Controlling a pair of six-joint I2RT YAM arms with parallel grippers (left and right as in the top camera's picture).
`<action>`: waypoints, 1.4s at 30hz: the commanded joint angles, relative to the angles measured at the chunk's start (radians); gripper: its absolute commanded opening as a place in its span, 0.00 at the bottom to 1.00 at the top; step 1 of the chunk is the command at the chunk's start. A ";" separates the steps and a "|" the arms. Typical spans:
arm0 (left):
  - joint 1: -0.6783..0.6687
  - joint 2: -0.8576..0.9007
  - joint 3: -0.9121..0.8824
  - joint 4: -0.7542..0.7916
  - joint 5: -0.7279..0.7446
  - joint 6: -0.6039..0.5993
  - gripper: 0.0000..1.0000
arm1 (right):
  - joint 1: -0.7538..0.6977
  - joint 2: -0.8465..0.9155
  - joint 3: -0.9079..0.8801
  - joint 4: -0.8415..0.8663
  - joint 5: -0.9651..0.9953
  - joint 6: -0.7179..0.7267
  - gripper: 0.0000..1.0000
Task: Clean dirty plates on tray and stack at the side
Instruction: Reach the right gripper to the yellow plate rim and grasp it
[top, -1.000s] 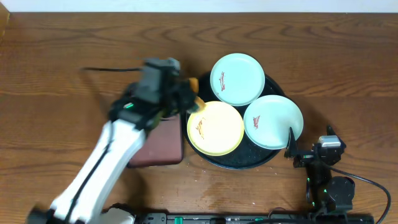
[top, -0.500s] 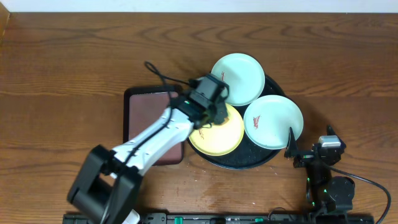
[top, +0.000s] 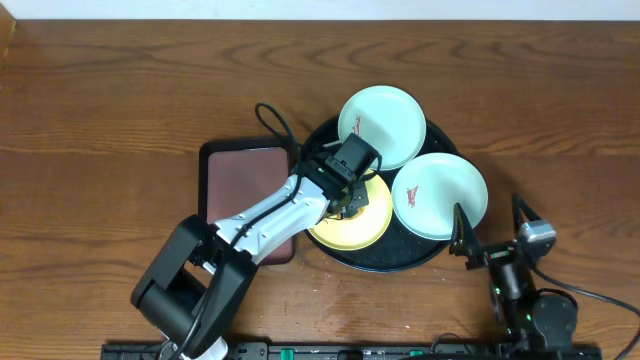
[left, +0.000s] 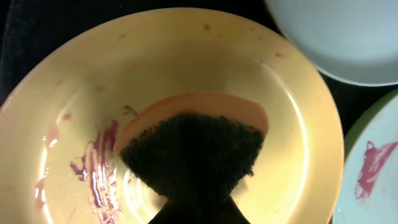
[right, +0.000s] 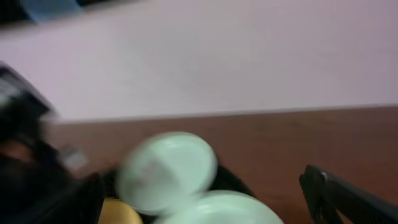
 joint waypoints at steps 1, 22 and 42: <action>0.004 0.004 -0.002 -0.018 -0.027 0.016 0.08 | 0.005 -0.005 0.008 0.103 -0.150 0.100 0.99; 0.004 0.004 -0.002 -0.019 -0.027 0.048 0.07 | -0.003 1.133 1.201 -0.869 -0.487 -0.323 0.99; 0.004 0.004 -0.002 -0.009 -0.028 0.048 0.07 | 0.148 1.716 1.215 -0.763 -0.405 -0.349 0.27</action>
